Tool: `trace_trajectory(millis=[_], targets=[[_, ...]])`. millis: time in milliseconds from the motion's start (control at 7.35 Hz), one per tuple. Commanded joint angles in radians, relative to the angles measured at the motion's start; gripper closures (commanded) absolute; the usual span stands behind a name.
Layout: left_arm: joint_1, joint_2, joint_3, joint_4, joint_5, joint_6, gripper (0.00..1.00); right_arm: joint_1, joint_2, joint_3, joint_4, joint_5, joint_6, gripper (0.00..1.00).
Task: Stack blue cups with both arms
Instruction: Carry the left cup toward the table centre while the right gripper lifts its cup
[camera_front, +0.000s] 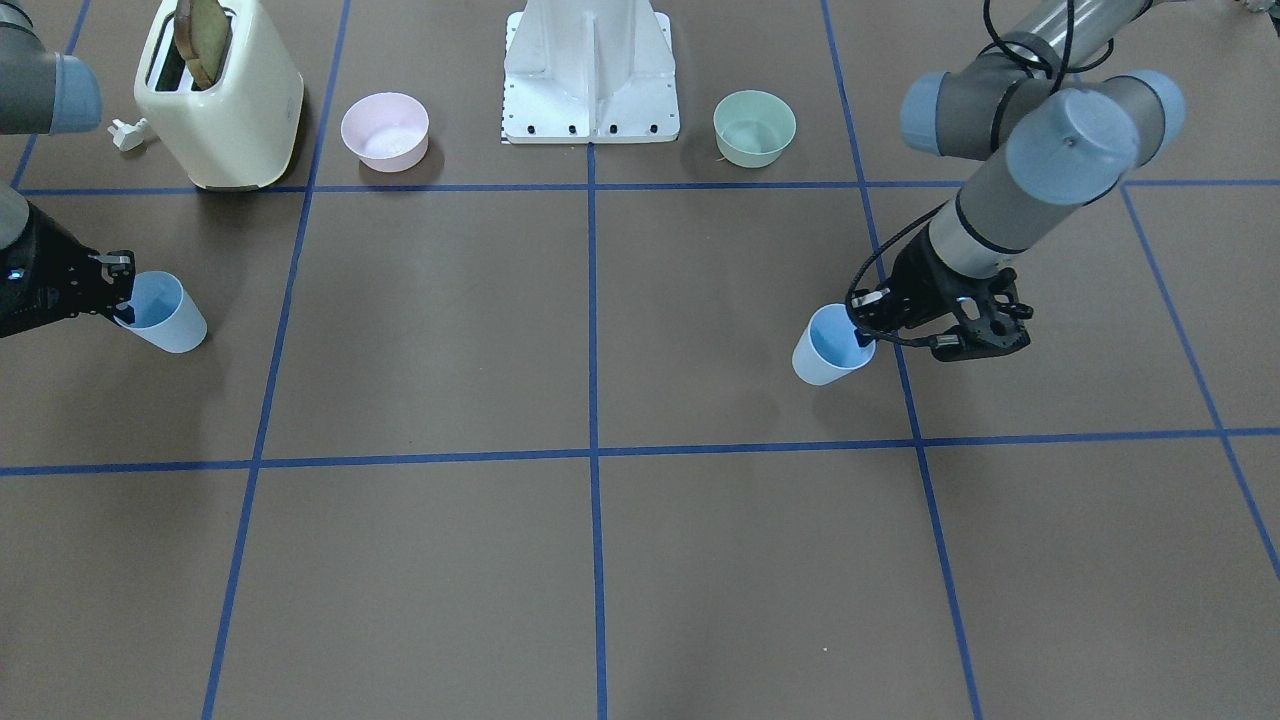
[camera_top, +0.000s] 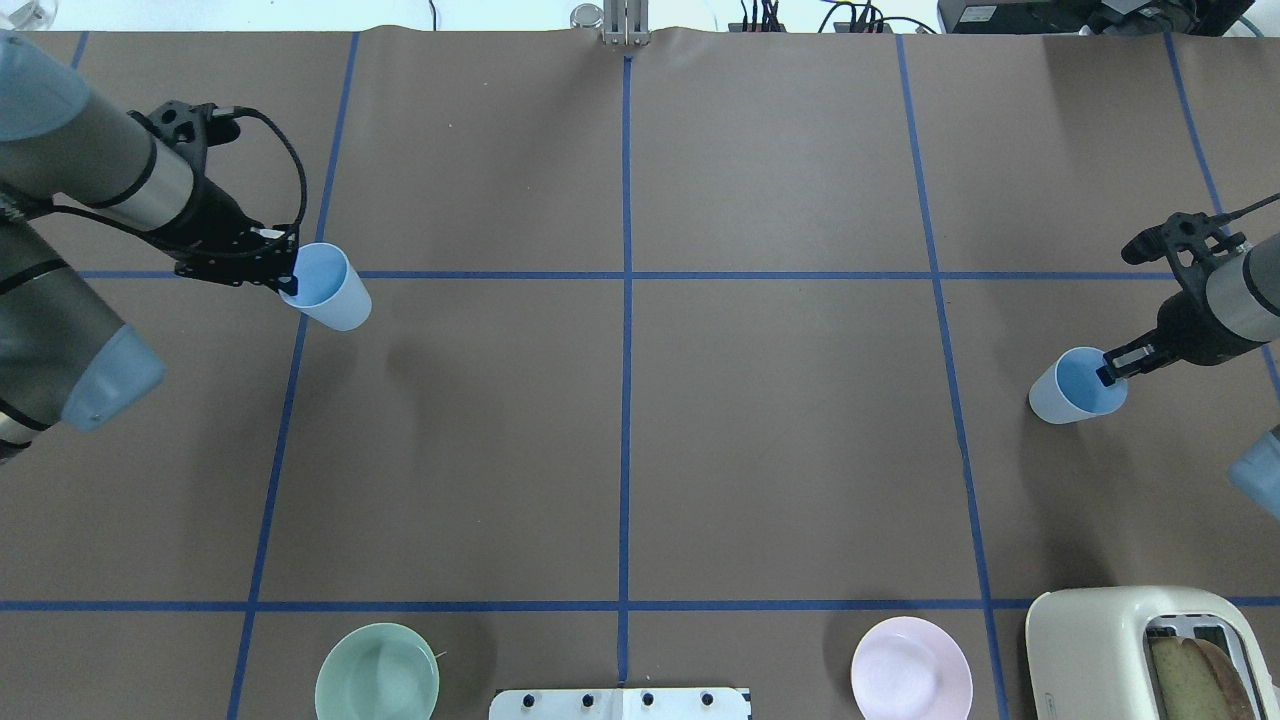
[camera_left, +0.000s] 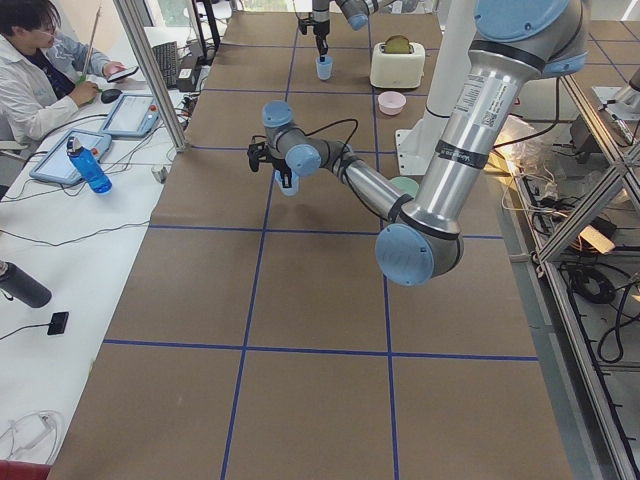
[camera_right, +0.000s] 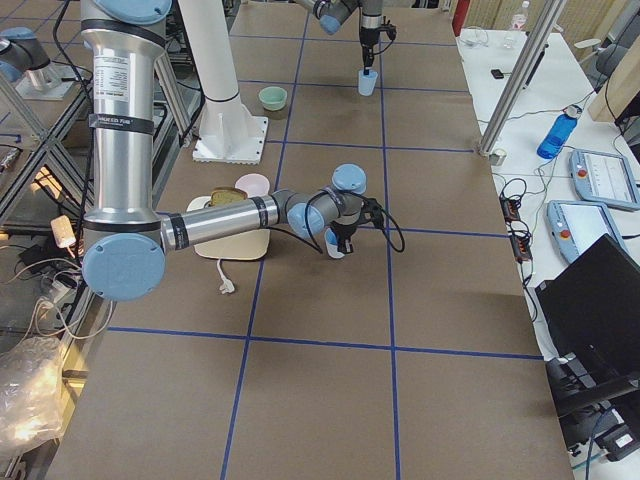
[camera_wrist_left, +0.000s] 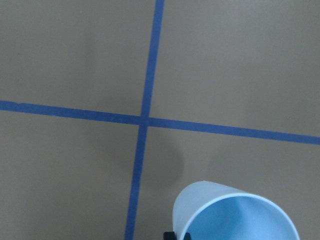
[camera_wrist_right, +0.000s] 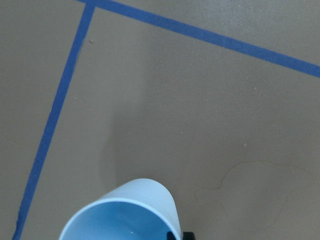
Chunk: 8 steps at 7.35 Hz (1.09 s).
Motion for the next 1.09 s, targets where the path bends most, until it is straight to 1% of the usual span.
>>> trace_trajectory(millis=[0, 136, 408, 680, 816, 952], targets=[[0.106, -0.121, 0.005, 0.073, 0.066, -0.130, 1.00, 0.036, 0.055, 0.007, -0.081, 0.030, -0.013, 0.92], [0.149, -0.166, 0.006, 0.116, 0.123, -0.149, 1.00, 0.056, 0.101, 0.008, -0.147, 0.044, -0.024, 0.92], [0.206, -0.243, 0.020, 0.147, 0.151, -0.216, 1.00, 0.069, 0.204, 0.027, -0.297, 0.049, -0.025, 0.92], [0.240, -0.312, 0.092, 0.147, 0.200, -0.244, 1.00, 0.072, 0.319, 0.043, -0.449, 0.049, -0.025, 0.92], [0.250, -0.339, 0.129, 0.146, 0.211, -0.252, 1.00, 0.070, 0.377, 0.048, -0.519, 0.047, -0.024, 0.92], [0.252, -0.349, 0.140, 0.146, 0.211, -0.253, 1.00, 0.067, 0.426, 0.053, -0.573, 0.043, -0.022, 0.92]])
